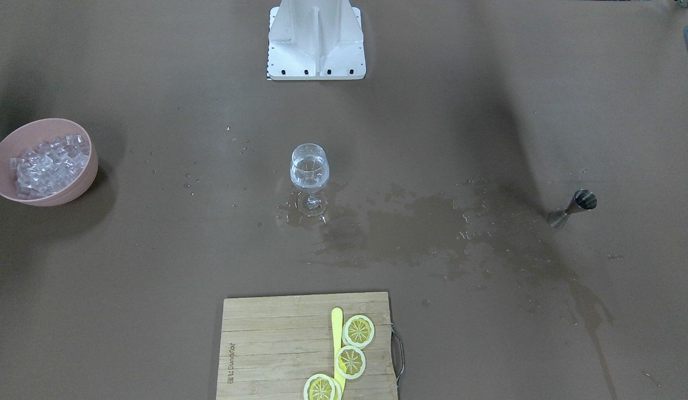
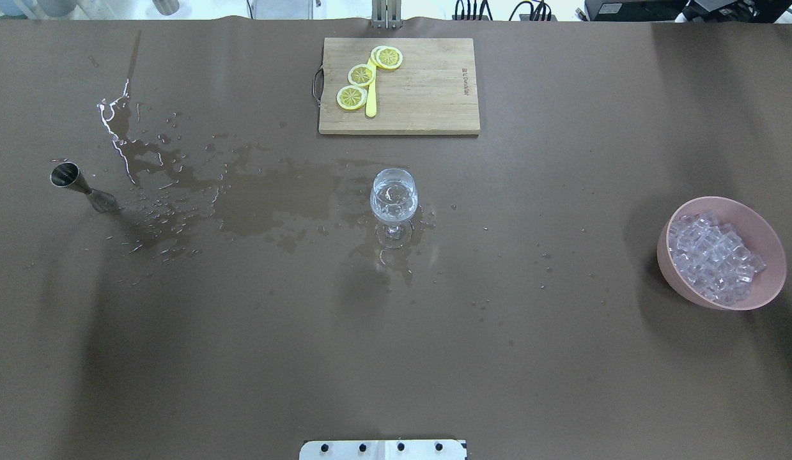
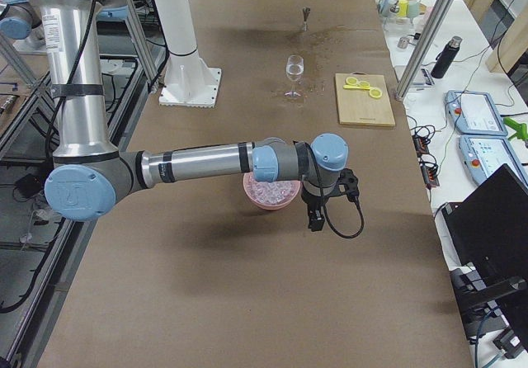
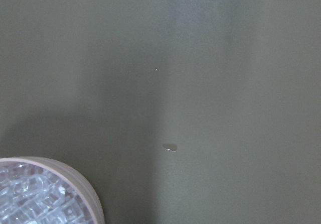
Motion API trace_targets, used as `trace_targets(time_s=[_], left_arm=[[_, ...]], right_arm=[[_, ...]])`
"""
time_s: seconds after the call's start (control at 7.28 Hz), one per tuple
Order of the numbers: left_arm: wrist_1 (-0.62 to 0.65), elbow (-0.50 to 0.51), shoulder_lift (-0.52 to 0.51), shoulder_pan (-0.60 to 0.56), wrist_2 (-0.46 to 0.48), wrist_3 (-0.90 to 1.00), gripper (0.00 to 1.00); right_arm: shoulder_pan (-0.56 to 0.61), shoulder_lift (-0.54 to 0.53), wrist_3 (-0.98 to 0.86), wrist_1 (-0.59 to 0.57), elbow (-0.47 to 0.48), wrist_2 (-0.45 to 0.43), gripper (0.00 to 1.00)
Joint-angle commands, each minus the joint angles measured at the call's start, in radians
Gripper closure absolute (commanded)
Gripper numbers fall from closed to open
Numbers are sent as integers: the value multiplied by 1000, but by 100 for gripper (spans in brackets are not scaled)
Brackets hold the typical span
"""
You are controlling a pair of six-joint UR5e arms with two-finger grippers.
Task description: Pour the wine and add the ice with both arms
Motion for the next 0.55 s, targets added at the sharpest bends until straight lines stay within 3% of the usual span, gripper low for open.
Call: trace_targets(time_s=[0.0, 0.41], left_arm=[[-368, 146, -10, 55, 65, -151, 2], [-502, 145, -11, 112, 128, -285, 2]], right_arm=[[-8, 0, -1, 0, 17, 24, 0], [-32, 3, -3, 0, 18, 26, 0]])
